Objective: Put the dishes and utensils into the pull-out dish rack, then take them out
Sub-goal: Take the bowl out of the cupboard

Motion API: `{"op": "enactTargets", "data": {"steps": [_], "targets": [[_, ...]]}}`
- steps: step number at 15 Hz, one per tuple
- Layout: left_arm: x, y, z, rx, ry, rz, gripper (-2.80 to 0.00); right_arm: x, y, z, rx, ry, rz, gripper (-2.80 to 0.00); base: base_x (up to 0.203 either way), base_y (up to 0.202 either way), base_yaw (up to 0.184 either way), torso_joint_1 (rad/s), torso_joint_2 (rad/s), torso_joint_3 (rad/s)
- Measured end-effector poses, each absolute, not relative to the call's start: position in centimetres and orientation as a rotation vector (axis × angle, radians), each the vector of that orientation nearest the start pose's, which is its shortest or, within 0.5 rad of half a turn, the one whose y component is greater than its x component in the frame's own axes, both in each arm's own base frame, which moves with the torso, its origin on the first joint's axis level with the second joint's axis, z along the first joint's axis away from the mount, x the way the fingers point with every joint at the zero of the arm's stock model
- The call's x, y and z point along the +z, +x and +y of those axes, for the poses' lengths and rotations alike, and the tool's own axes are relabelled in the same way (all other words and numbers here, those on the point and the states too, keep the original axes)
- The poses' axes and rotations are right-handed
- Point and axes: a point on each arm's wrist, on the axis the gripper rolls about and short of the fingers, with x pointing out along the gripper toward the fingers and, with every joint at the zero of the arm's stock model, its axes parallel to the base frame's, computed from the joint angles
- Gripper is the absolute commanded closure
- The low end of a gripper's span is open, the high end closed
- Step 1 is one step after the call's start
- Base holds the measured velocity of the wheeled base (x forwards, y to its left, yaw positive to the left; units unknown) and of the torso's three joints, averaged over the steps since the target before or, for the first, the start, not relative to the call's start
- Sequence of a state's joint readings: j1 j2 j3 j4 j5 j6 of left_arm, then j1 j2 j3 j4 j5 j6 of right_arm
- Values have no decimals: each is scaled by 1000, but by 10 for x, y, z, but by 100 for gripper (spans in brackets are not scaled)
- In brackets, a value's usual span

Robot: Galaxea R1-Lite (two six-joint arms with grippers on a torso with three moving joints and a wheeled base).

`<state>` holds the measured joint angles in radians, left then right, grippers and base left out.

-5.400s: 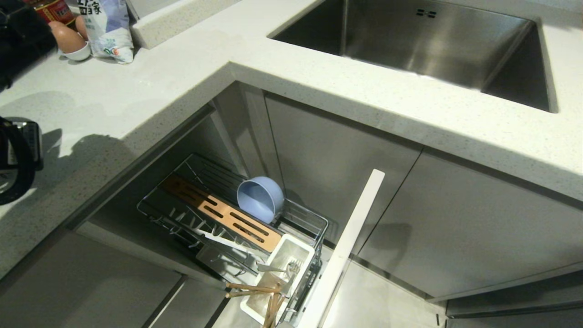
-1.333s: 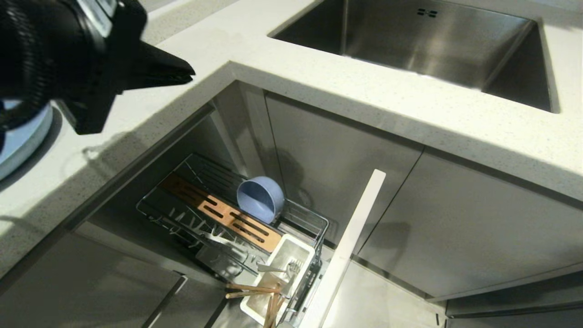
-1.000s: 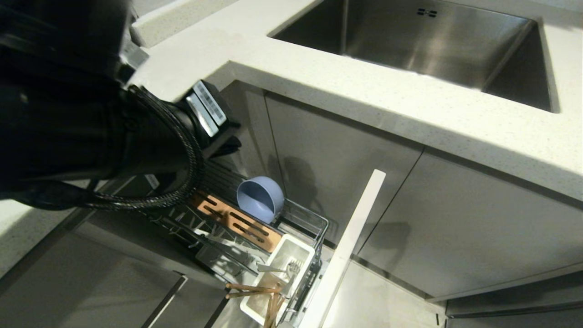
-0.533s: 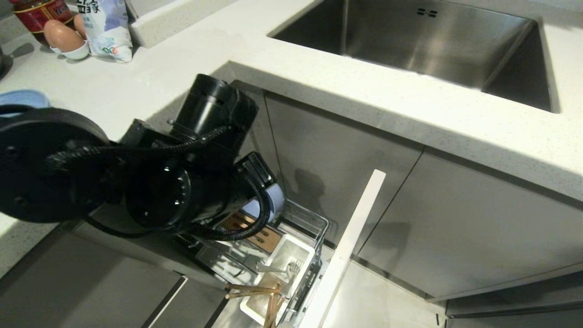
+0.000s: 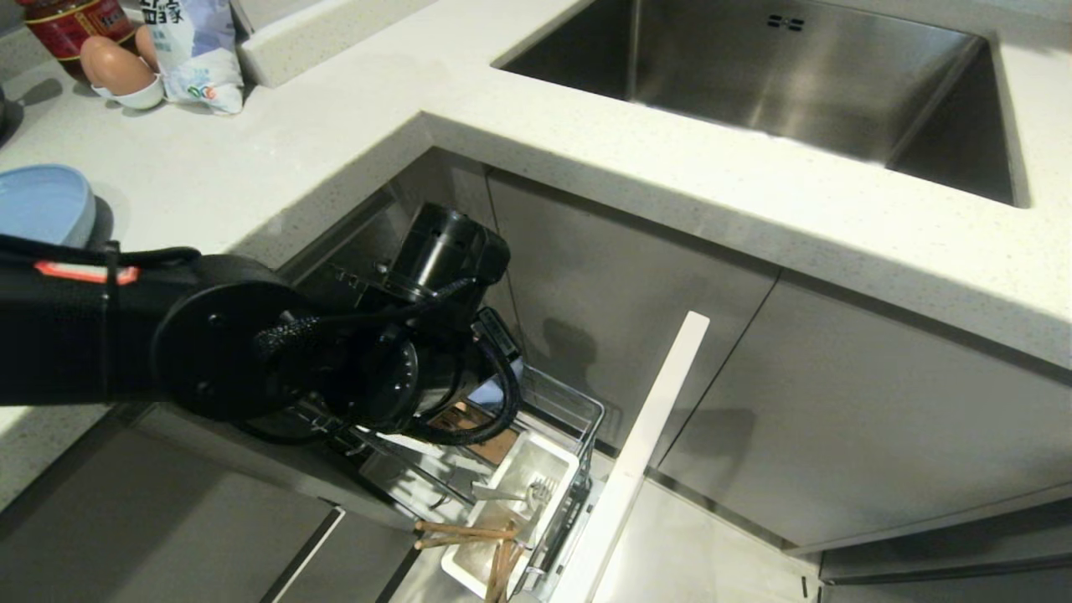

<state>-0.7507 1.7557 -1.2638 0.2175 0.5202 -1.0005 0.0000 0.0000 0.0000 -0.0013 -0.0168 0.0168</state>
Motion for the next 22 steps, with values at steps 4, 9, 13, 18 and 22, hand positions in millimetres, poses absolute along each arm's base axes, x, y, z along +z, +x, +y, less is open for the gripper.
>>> {"op": "enactTargets", "data": {"steps": [4,9,13,18,22], "targets": [[203,270,-202,12,-575,626,-280,76,-23,0,-17,17,-1,0,0,0,0,0,0,0],[199,288,-197,-77,-610,629,-280,76,-23,0,-17,17,-1,0,0,0,0,0,0,0],[192,296,-196,-67,-589,632,-280,76,-23,0,-17,17,-1,0,0,0,0,0,0,0],[190,299,-194,-64,-579,624,0,76,-23,0,-17,17,-1,0,0,0,0,0,0,0],[192,298,-194,-69,-582,619,0,76,-23,0,-17,17,-2,0,0,0,0,0,0,0]]}}
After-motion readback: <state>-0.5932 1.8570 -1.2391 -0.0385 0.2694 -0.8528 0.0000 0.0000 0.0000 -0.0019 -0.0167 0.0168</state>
